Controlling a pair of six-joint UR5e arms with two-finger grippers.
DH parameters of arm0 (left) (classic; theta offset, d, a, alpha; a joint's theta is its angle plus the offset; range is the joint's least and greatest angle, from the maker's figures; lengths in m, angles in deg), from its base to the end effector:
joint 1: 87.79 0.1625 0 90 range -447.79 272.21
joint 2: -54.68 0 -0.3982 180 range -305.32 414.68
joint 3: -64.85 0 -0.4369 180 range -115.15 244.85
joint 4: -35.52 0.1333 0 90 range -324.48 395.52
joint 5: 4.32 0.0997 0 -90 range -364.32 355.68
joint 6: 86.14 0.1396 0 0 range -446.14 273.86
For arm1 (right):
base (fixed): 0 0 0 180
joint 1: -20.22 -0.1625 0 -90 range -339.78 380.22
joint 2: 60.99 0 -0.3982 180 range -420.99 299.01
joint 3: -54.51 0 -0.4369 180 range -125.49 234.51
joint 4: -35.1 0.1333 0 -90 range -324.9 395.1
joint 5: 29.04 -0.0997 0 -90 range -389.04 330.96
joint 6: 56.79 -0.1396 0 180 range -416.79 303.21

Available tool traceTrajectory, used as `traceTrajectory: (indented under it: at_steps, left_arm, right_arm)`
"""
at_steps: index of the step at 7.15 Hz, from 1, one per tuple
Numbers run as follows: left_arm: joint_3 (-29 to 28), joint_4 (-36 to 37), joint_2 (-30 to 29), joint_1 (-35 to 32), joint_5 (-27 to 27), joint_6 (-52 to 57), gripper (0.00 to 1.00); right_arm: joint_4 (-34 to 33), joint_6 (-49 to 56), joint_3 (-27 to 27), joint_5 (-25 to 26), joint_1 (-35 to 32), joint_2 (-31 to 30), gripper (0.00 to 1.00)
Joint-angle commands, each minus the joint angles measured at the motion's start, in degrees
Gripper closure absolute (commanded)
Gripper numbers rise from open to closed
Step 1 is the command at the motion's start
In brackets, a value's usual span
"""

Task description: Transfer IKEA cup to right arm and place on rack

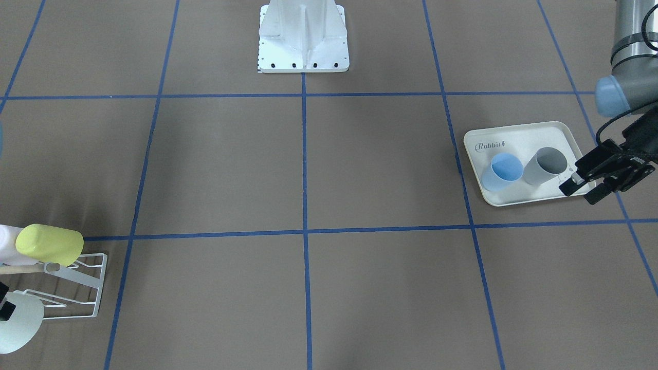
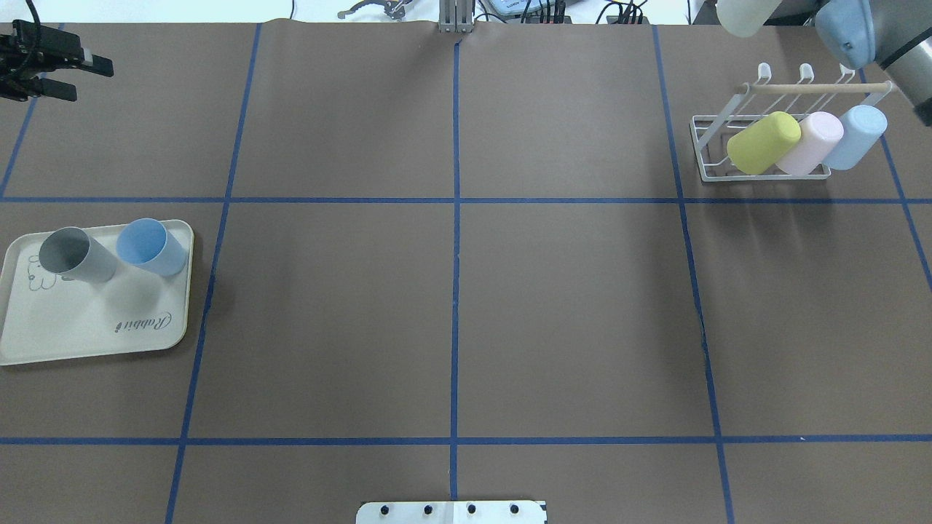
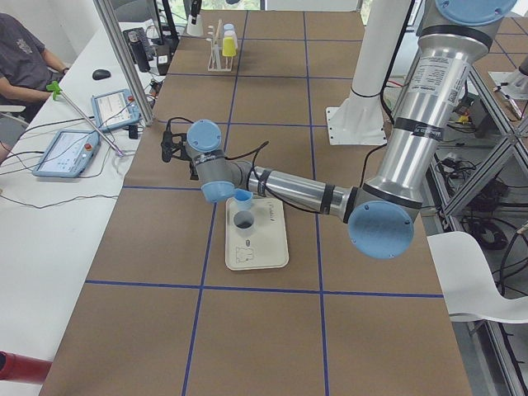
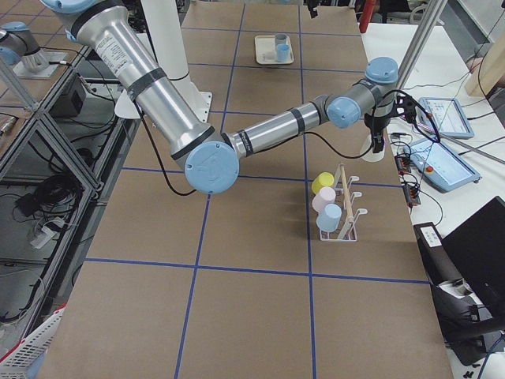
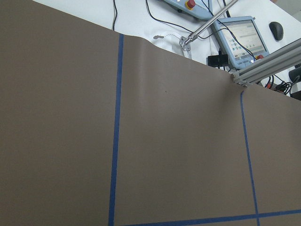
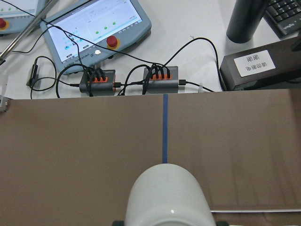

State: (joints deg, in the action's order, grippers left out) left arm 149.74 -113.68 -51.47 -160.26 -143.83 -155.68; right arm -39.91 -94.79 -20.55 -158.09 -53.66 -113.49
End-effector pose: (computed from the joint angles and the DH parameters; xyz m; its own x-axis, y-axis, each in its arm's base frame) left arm 0.1725 -0.6362 0.3981 0.2365 0.0049 -0.9716 0.3425 0.9354 0.0881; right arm -0.1761 -0.7725 0.3360 0.6394 0.0083 0.7688 -0.2202 0.9600 0.1727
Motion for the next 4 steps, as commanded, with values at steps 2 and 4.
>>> traceTrajectory:
  at_steps: [2, 4]
  left_arm:
    - [0.4, 0.0, 0.1, -0.1, -0.1, -0.1, 0.00]
    - [0.5, 0.0, 0.1, 0.0, -0.1, -0.1, 0.00]
  right_arm:
    - [-0.1, 3.6, 0.9, -0.7, 0.0, -4.1, 0.65]
    - [-0.1, 3.9, 1.4, -0.5, 0.2, -4.4, 0.64]
